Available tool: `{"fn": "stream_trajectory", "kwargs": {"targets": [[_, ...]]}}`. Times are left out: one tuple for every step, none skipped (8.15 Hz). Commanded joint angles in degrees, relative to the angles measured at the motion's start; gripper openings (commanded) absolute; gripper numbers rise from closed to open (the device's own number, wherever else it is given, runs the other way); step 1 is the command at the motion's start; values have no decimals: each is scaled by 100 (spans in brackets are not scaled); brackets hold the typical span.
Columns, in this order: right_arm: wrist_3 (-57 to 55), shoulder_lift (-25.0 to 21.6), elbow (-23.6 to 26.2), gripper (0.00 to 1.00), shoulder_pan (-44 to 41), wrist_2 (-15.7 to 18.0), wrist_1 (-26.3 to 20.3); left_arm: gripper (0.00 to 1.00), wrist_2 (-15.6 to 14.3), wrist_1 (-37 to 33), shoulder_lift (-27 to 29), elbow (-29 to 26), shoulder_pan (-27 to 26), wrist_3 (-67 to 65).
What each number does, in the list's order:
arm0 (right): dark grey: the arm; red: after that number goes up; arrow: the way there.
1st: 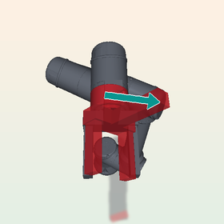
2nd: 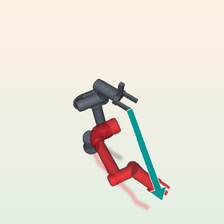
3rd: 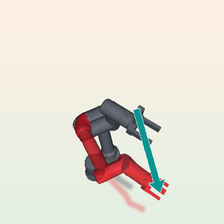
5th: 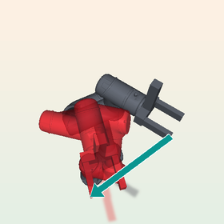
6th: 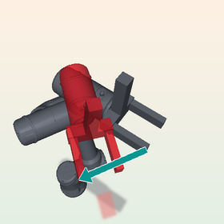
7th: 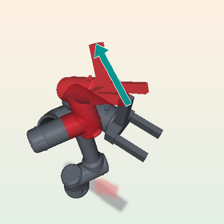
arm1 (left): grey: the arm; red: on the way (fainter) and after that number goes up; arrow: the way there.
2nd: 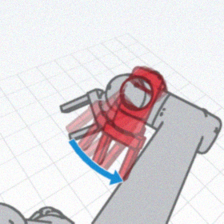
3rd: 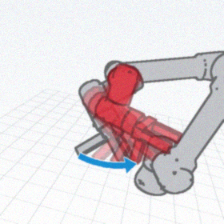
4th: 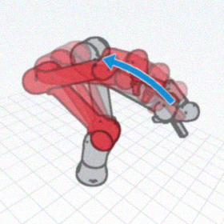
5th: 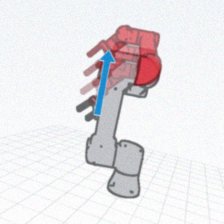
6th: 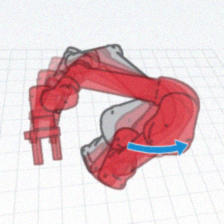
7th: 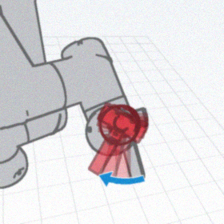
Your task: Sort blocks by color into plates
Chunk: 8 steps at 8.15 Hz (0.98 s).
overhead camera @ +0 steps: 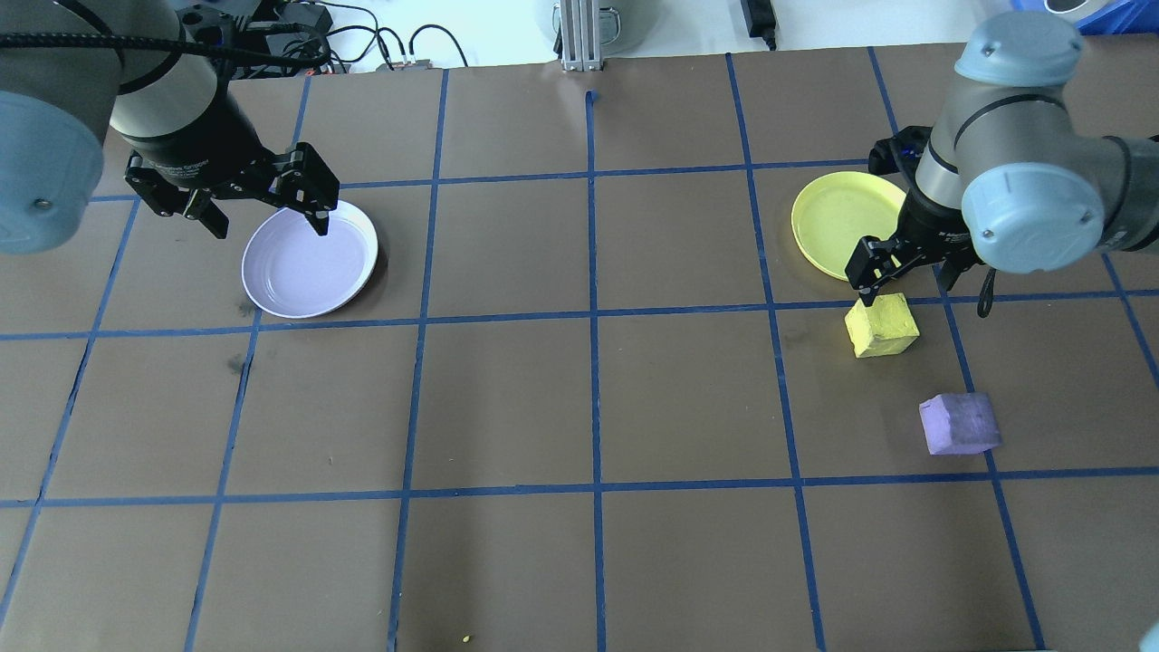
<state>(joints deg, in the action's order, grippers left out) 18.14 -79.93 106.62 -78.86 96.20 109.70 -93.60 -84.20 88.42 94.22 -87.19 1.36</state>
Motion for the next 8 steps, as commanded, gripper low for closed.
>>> {"fn": "stream_trajectory", "kwargs": {"targets": [[111,836,166,99,99,-251,737,100,0,0,8,0,0,-4],[111,891,183,93,99,-242,850,100,0,0,8,0,0,4],[128,926,296,84,99,-208,869,100,0,0,0,0,0,-4],[146,944,463,82,99,-155,991,100,9,9,-1,0,0,-4],[172,935,595,72,99,-111,1175,100,0,0,-9,0,0,-4],[172,918,553,53,99,64,1212,100,0,0,-9,0,0,4],[155,848,405,44,90,57,1221,100,0,0,-1,0,0,4],[137,743,20,44,38,-4,1047,100,0,0,-1,0,0,4]]}}
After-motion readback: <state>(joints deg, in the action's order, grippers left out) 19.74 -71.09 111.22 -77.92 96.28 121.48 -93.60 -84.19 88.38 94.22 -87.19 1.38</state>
